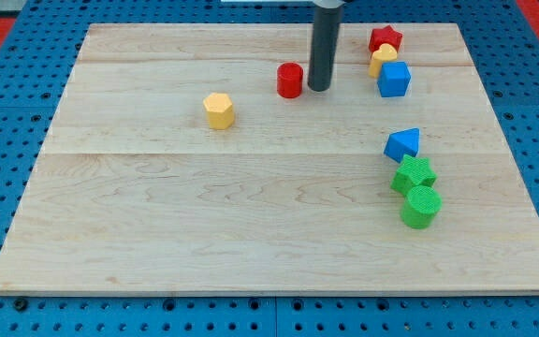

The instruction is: Move the yellow heart to the right side of the yellow hexagon

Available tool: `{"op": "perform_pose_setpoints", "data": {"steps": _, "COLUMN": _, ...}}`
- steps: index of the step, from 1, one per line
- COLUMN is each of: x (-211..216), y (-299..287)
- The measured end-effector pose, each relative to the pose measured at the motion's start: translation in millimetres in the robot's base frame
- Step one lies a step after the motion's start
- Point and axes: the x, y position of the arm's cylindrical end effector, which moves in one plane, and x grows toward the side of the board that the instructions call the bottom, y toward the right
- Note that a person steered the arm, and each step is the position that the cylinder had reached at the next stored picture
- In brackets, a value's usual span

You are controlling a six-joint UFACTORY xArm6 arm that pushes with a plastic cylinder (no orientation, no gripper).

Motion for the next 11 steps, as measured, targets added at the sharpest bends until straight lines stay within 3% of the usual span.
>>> {"op": "perform_pose_setpoints", "data": {"steps": 1, "x": 0.0, "y": -75.1}}
{"op": "perform_pose_setpoints", "data": {"steps": 2, "x": 5.3, "y": -83.0}}
{"op": "perform_pose_setpoints", "data": {"steps": 3, "x": 67.1, "y": -35.4}}
{"op": "perform_pose_setpoints", "data": {"steps": 4, "x": 97.2, "y": -62.9}}
{"op": "perform_pose_setpoints", "data": {"steps": 5, "x": 93.3, "y": -122.8}}
{"op": "perform_pose_setpoints", "data": {"steps": 6, "x": 82.7, "y": -134.1}}
{"op": "perform_pose_setpoints", "data": {"steps": 9, "x": 39.1, "y": -114.7}}
{"op": "perform_pose_setpoints", "data": {"steps": 10, "x": 49.2, "y": -113.0}}
{"op": "perform_pose_setpoints", "data": {"steps": 11, "x": 68.7, "y": -66.1}}
